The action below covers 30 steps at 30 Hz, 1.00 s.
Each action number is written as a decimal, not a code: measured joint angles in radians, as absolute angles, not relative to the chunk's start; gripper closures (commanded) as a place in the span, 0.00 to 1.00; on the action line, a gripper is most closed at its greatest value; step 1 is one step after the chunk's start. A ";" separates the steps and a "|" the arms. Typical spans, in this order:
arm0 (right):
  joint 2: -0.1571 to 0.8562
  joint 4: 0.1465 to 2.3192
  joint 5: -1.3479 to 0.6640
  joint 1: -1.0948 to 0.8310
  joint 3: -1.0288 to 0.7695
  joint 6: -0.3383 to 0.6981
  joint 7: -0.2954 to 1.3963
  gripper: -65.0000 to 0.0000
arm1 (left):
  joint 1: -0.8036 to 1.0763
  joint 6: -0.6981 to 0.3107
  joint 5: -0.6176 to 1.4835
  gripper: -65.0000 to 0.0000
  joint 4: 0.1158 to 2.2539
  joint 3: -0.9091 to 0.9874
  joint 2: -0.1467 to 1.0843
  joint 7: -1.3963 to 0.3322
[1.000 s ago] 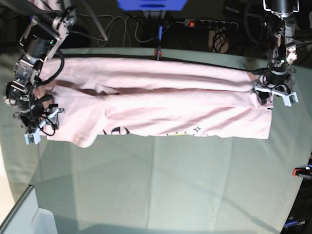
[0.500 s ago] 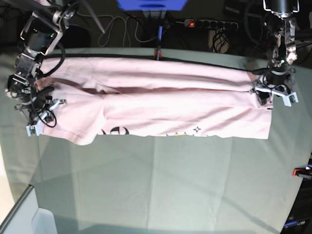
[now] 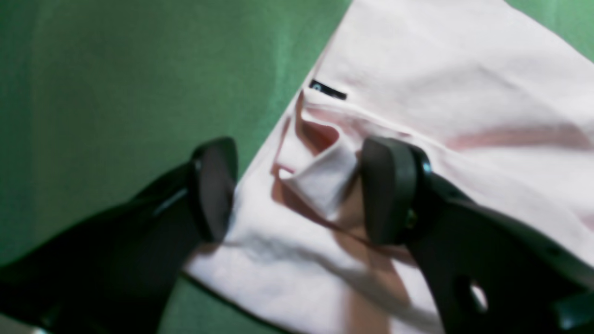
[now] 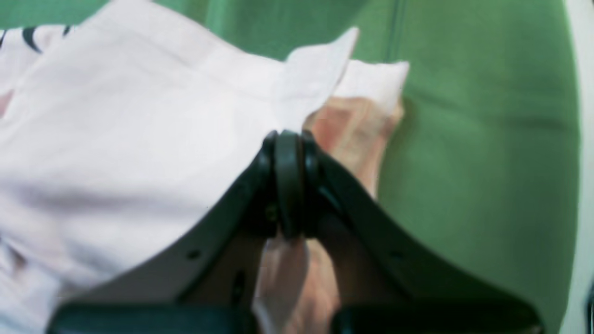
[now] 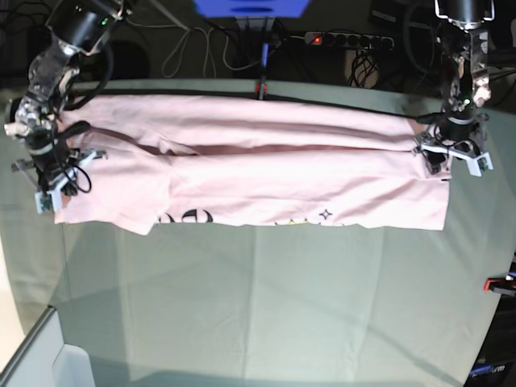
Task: Layout the t-shirt on the table in an organized manner, then fold the t-shirt properly
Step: 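Grasp the strip ends with both grippers and straighten the fold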
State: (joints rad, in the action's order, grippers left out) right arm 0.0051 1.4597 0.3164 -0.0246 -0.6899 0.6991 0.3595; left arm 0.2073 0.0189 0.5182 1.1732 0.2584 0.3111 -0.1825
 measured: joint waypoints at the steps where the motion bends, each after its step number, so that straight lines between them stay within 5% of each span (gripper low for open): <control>1: 0.000 1.463 0.315 -0.028 -0.706 0.699 0.358 1.00 | 0.207 0.019 0.518 0.37 1.173 0.258 0.313 -0.183; 19: -0.083 1.464 0.318 -0.093 -0.831 0.699 0.366 0.99 | 0.208 0.019 0.518 0.37 1.173 0.258 0.315 -0.184; 26: -0.079 1.464 0.318 -0.127 -0.829 0.699 0.359 0.66 | 0.207 0.019 0.518 0.37 1.173 0.258 0.316 -0.184; 30: -0.080 1.464 0.315 -0.134 -0.828 0.699 0.358 0.60 | 0.207 0.015 0.518 0.37 1.173 0.273 0.312 -0.194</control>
